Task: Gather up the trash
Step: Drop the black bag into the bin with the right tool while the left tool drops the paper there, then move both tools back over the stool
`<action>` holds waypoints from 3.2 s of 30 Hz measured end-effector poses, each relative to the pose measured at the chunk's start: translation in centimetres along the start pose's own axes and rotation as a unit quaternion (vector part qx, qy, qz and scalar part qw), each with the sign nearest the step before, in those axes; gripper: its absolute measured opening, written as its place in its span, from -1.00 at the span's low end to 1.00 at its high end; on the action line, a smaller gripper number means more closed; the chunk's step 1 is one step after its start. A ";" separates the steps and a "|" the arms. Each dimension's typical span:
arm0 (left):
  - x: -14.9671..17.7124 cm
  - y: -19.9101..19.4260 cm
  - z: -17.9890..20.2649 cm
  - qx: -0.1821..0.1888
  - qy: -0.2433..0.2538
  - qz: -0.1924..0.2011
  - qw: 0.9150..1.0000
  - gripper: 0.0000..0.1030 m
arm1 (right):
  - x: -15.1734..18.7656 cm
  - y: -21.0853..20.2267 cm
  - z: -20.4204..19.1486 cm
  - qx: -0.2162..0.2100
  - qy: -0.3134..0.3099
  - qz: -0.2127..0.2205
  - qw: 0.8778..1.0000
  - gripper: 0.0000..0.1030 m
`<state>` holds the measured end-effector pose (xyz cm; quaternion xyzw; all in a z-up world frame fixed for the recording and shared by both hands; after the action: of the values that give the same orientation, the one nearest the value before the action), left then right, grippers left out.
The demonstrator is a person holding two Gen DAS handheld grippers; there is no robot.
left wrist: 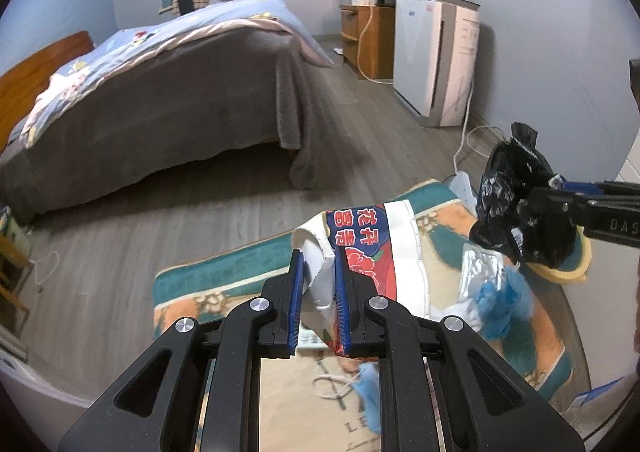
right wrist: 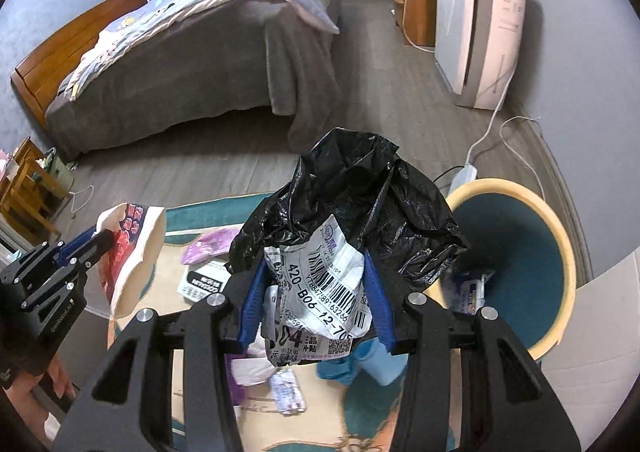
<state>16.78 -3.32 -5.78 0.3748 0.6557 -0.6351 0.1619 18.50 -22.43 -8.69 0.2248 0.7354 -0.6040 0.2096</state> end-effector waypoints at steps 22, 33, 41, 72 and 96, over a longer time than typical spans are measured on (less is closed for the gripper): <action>-0.8 2.4 8.8 0.050 0.073 -0.004 0.996 -0.68 | -1.3 -2.5 9.8 0.034 0.036 0.014 0.999 -0.13; 0.3 2.7 11.8 0.069 0.102 -0.012 0.992 -0.69 | -2.7 -3.0 13.5 0.061 0.024 0.023 0.998 -0.13; -1.8 3.7 14.0 0.078 0.089 -0.009 0.993 -0.69 | -2.0 -1.7 17.6 0.086 0.040 -0.001 0.995 -0.13; -8.2 7.5 24.4 0.116 0.129 0.043 0.984 0.61 | -2.5 -0.3 22.5 0.121 0.120 0.010 0.985 0.53; -2.5 -1.4 10.1 0.014 0.076 0.056 0.995 0.88 | -3.5 -3.1 12.9 0.093 0.032 0.026 0.995 0.88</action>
<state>14.81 -13.59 -4.51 0.4600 0.6350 -0.6043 0.1414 20.06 -35.85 -6.55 0.2816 0.6763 -0.6565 0.1797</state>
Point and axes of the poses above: each gripper's, at about its wrist camera, not at the fingertips, and y roughly the way its jaws point, z to its right, x to its underside, the point moved 5 cm from there along y, roughly the way its jaws point, and after that the axes turned 6 degrees about y, right-handed, at the moved point
